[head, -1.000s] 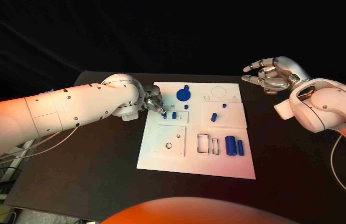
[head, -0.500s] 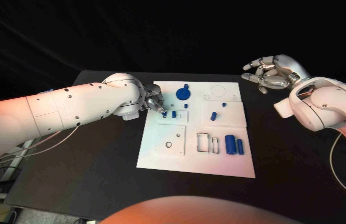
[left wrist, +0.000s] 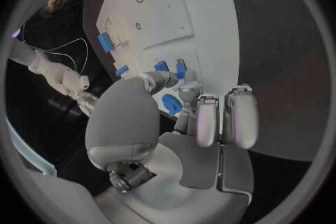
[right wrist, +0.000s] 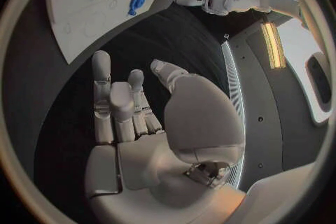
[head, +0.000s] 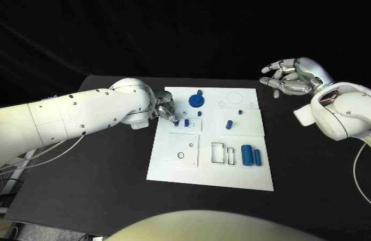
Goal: Assemble the parts on the task board
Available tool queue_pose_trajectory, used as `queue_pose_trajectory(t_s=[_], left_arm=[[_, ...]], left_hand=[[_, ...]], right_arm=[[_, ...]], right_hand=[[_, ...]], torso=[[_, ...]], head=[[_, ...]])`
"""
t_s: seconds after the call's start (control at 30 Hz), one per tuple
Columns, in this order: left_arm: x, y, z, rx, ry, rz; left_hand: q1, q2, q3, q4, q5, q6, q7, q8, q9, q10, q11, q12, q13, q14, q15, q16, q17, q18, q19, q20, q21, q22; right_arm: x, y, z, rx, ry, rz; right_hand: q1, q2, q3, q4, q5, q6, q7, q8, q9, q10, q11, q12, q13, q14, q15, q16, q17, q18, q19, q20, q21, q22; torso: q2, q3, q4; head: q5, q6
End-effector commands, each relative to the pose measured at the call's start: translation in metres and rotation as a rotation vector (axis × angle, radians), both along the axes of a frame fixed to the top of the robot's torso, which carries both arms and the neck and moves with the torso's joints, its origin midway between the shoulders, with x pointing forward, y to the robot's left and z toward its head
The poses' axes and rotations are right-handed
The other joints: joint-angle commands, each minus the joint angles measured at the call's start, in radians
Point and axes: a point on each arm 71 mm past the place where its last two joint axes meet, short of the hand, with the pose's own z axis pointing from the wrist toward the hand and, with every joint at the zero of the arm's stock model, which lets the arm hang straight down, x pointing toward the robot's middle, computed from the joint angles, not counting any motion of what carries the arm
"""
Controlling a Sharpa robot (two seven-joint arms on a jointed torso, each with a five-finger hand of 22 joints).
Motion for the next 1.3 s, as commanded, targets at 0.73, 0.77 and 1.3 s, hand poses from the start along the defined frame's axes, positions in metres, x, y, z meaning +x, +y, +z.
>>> queue_pose_trajectory(t_s=[0.73,0.77,1.3], left_arm=[[-0.0030,0.0014,-0.0058,0.033,0.025,-0.012],[-0.0030,0.0015,-0.0058,0.033,0.025,-0.012],[-0.0028,0.0032,-0.0064,0.034,0.036,-0.008]], left_hand=[[0.005,-0.005,0.172,-0.179,0.031,0.012,-0.004,0.010,0.008,0.019,-0.004,0.012,0.015,0.086,-0.009,0.005,0.187,-0.019,0.001,-0.010,0.005,0.001],[0.005,-0.005,0.172,-0.179,0.031,0.012,-0.004,0.010,0.008,0.019,-0.004,0.012,0.015,0.086,-0.009,0.005,0.187,-0.019,0.001,-0.010,0.005,0.001],[0.003,-0.008,0.172,-0.179,0.048,0.015,-0.006,0.012,0.012,0.023,-0.005,0.014,0.021,0.086,-0.011,0.005,0.187,-0.019,0.002,-0.011,0.006,0.003]], right_arm=[[0.0009,-0.0005,-0.0004,0.031,0.000,-0.005],[0.0009,-0.0006,-0.0004,0.031,-0.001,-0.006],[0.0019,-0.0014,-0.0015,0.045,0.001,-0.011]], right_hand=[[0.021,-0.014,0.011,0.017,0.002,-0.040,0.016,0.042,-0.014,-0.046,0.015,-0.127,-0.183,-0.129,0.018,-0.368,-0.253,0.010,-0.027,0.019,-0.202,-0.156],[0.021,-0.015,0.012,0.018,0.003,-0.042,0.018,0.045,-0.015,-0.056,0.018,-0.138,-0.197,-0.140,0.022,-0.389,-0.258,0.009,-0.033,0.022,-0.217,-0.167],[0.027,-0.016,0.013,0.019,0.003,-0.068,0.041,0.072,-0.023,-0.101,0.046,-0.203,-0.314,-0.235,0.056,-0.541,-0.298,0.007,-0.103,0.057,-0.335,-0.259]], torso=[[0.000,0.0005,-0.0003],[0.000,0.0005,-0.0005],[0.000,0.0000,-0.0002]], head=[[0.003,0.003],[0.003,0.003],[0.003,0.000]])
